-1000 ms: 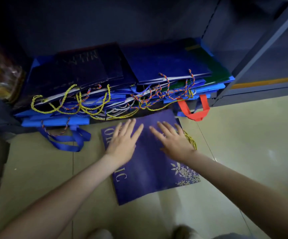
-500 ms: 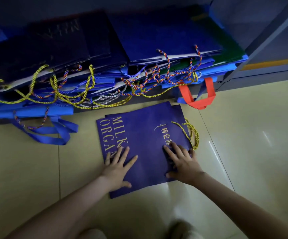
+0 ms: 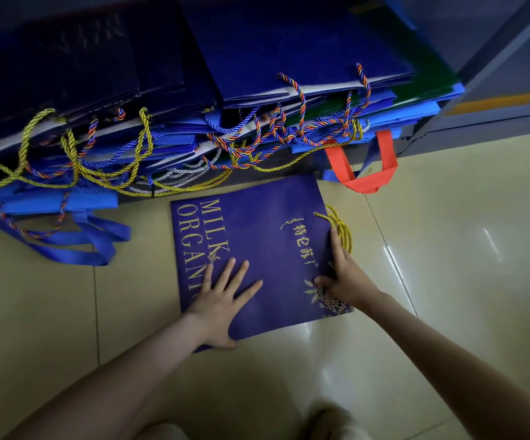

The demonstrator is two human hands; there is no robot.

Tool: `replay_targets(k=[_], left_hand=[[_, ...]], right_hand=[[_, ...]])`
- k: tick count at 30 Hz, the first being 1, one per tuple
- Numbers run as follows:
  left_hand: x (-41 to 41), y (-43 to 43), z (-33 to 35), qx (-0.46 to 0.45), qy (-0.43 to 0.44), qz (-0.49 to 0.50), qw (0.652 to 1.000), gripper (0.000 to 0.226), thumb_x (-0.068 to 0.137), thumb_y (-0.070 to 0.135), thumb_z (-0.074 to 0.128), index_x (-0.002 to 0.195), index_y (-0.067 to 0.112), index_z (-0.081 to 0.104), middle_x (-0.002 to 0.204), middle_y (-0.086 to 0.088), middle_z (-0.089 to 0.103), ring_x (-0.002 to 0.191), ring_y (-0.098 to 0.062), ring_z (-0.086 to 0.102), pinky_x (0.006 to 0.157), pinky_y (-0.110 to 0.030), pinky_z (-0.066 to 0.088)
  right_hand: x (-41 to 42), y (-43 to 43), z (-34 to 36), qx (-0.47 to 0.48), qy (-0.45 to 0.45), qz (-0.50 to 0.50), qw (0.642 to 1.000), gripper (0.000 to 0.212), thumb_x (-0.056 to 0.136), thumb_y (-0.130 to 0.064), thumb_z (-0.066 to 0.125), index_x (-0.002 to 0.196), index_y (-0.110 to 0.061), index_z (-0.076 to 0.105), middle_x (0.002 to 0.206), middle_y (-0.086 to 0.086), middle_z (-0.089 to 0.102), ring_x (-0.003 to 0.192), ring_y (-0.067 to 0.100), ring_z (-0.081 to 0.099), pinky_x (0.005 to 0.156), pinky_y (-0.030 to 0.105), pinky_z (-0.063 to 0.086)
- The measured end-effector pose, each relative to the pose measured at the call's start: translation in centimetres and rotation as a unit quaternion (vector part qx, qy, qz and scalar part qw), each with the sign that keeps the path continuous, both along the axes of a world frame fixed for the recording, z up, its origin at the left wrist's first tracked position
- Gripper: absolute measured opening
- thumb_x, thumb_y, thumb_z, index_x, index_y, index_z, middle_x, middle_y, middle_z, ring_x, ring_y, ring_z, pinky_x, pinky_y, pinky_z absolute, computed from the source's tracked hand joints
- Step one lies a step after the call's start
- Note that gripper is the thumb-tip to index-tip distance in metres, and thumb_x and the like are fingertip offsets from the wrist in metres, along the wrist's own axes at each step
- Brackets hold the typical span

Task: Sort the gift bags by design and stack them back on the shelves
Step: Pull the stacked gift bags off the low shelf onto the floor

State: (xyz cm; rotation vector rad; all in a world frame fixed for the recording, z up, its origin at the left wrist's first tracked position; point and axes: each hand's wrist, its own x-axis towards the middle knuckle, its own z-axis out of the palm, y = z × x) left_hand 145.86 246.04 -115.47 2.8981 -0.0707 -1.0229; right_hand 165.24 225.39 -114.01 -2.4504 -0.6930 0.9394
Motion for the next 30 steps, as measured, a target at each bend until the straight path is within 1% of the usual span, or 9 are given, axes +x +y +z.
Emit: replay_targets(k=[6,9,12,15,17,19,22,26,30], left_hand=[[0.0,1.0,0.5,-0.003,-0.020,-0.013,1.000,0.115,0.075,0.064,0.058,0.146,0.028,-0.025,0.151,-0.010,-0.036,0.129,-0.030,-0.042,0.108,-0.063,-0.016],[0.4,2.3,2.9,-0.009,-0.184,-0.021,0.983,0.113,0.066,0.075,0.055,0.152,0.023,0.004,0.159,-0.013,-0.006,0.145,-0.032,-0.013,0.111,-0.061,-0.003],[2.6,4.2,7.7,-0.016,-0.430,0.031,0.902,0.084,0.076,0.047,0.065,0.145,0.016,0.029,0.154,-0.014,0.019,0.143,-0.030,0.015,0.113,-0.054,0.013],[5.6,7.9,13.3,0.075,-0.598,0.109,0.790,0.064,0.084,0.025,0.059,0.141,0.009,0.034,0.149,-0.019,0.024,0.140,-0.035,0.019,0.116,-0.053,0.013],[6.9,10.9,15.5,0.161,-0.557,0.162,0.798,0.072,0.085,0.032,0.058,0.146,0.010,0.028,0.152,-0.025,0.020,0.141,-0.042,0.015,0.114,-0.056,0.008],[7.4,13.1,15.9,0.219,-0.463,0.207,0.833,0.082,0.084,0.049,0.054,0.150,0.011,0.021,0.151,-0.028,0.022,0.140,-0.045,0.018,0.113,-0.057,0.010],[7.3,14.6,15.5,0.215,-0.392,0.250,0.859,0.091,0.079,0.056,0.064,0.146,0.003,0.032,0.132,-0.026,0.051,0.121,-0.040,0.050,0.102,-0.051,0.040],[5.8,15.4,16.2,0.233,-0.406,0.209,0.859,0.076,0.063,0.030,0.086,0.126,-0.002,0.058,0.085,-0.011,0.059,0.075,-0.026,0.058,0.065,-0.035,0.050],[3.8,16.1,17.4,0.190,-0.506,0.185,0.821,0.047,0.065,-0.013,0.062,0.111,-0.006,0.065,0.089,-0.021,0.062,0.079,-0.040,0.063,0.072,-0.047,0.054]], right_hand=[[-0.9,3.2,2.1,-0.143,-0.146,0.070,0.976,0.096,0.089,-0.038,0.061,0.152,-0.018,-0.010,0.160,0.012,-0.004,0.146,0.032,0.006,0.116,0.043,0.020],[-1.3,6.6,6.8,-0.044,-0.280,0.113,0.952,0.071,0.091,-0.028,0.059,0.148,-0.002,0.026,0.152,0.025,0.023,0.134,0.042,0.033,0.105,0.048,0.038],[-1.1,10.9,12.0,0.163,-0.424,0.148,0.879,0.059,0.079,-0.013,0.059,0.135,0.002,0.046,0.129,0.023,0.053,0.105,0.036,0.050,0.085,0.044,0.046],[-0.4,15.1,16.4,0.210,-0.530,0.168,0.804,0.065,0.078,-0.009,0.054,0.141,-0.004,0.042,0.135,0.021,0.049,0.114,0.033,0.042,0.093,0.042,0.034],[1.0,17.4,17.1,0.169,-0.560,0.148,0.798,0.073,0.077,-0.010,0.053,0.147,-0.009,0.033,0.145,0.022,0.039,0.130,0.036,0.036,0.104,0.045,0.030],[2.7,18.9,16.5,0.105,-0.536,0.140,0.826,0.081,0.074,-0.014,0.062,0.149,-0.011,0.029,0.144,0.022,0.040,0.133,0.038,0.037,0.107,0.050,0.031],[4.2,19.5,15.3,0.047,-0.503,0.163,0.847,0.077,0.068,-0.020,0.078,0.137,-0.004,0.048,0.125,0.020,0.057,0.116,0.039,0.054,0.098,0.054,0.040],[4.4,18.8,15.5,0.044,-0.494,0.151,0.855,0.077,0.069,-0.028,0.080,0.136,-0.004,0.049,0.130,0.019,0.056,0.120,0.039,0.051,0.101,0.058,0.035],[3.0,18.3,17.0,0.123,-0.430,0.159,0.880,0.079,0.082,-0.050,0.059,0.146,-0.010,0.036,0.144,0.015,0.042,0.135,0.033,0.034,0.110,0.049,0.022]])
